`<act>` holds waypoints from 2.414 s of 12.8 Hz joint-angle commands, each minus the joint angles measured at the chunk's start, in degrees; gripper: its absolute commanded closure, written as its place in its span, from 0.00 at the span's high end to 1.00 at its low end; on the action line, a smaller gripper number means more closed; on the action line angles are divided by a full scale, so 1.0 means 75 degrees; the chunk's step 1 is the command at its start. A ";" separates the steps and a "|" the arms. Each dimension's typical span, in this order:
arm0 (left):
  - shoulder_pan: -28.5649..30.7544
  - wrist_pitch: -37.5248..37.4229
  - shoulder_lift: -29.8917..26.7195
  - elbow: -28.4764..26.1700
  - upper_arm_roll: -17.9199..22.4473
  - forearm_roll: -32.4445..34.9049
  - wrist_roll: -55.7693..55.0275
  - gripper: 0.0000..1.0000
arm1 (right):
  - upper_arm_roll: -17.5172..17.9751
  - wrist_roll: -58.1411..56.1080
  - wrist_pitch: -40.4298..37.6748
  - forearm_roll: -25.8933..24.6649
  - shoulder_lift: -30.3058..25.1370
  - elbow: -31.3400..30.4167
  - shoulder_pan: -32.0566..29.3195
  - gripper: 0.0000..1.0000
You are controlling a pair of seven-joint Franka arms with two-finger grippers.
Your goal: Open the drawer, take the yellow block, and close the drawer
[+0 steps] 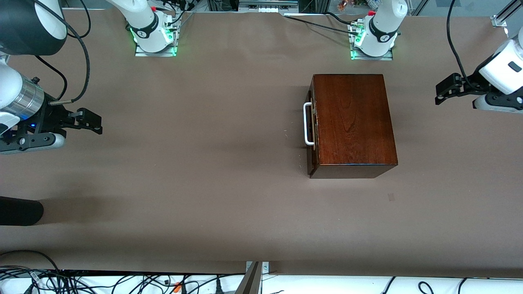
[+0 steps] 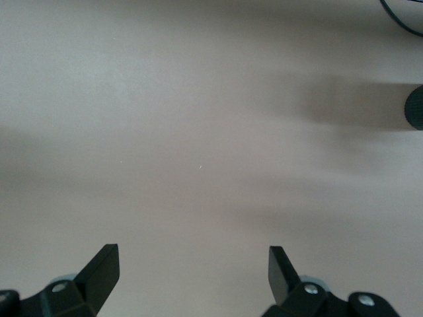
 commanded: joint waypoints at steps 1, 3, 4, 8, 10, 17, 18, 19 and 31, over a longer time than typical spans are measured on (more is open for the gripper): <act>-0.0026 -0.0092 0.0293 0.0259 -0.0431 0.0017 -0.0204 1.00 | 0.0000 0.0064 0.0090 0.0138 -0.0193 -0.0203 0.0020 1.00; -0.0026 -0.0057 0.0480 0.0259 -0.0888 0.0005 -0.0962 1.00 | 0.0000 0.0076 0.0090 0.0138 -0.0193 -0.0203 0.0008 1.00; -0.0026 -0.0034 0.0574 0.0259 -0.1192 0.0005 -0.1291 1.00 | 0.0000 0.0064 0.0090 0.0138 -0.0193 -0.0203 0.0020 1.00; -0.0177 0.0164 0.1053 0.0468 -0.2260 0.0017 -0.2790 1.00 | 0.0000 0.0064 0.0090 0.0138 -0.0193 -0.0203 0.0020 1.00; -0.0889 0.0341 0.1440 0.0564 -0.2519 0.0122 -0.3914 1.00 | 0.0000 0.0076 0.0090 0.0138 -0.0193 -0.0203 0.0008 1.00; -0.3353 0.0880 0.2484 0.0412 -0.2520 0.1516 -0.6614 1.00 | 0.0000 0.0064 0.0102 0.0138 -0.0193 -0.0203 0.0008 1.00; -0.3343 0.0880 0.2647 0.0307 -0.2520 0.1575 -0.6626 1.00 | 0.0000 0.0064 0.0102 0.0138 -0.0193 -0.0203 0.0008 1.00; -0.3377 0.0880 0.2695 0.0283 -0.2531 0.1576 -0.6661 1.00 | 0.0000 0.0064 0.0102 0.0138 -0.0193 -0.0203 0.0008 1.00; -0.3471 0.2109 0.3726 -0.0326 -0.2508 0.2689 -0.7447 1.00 | 0.0000 0.0064 0.0090 0.0138 -0.0193 -0.0203 0.0008 1.00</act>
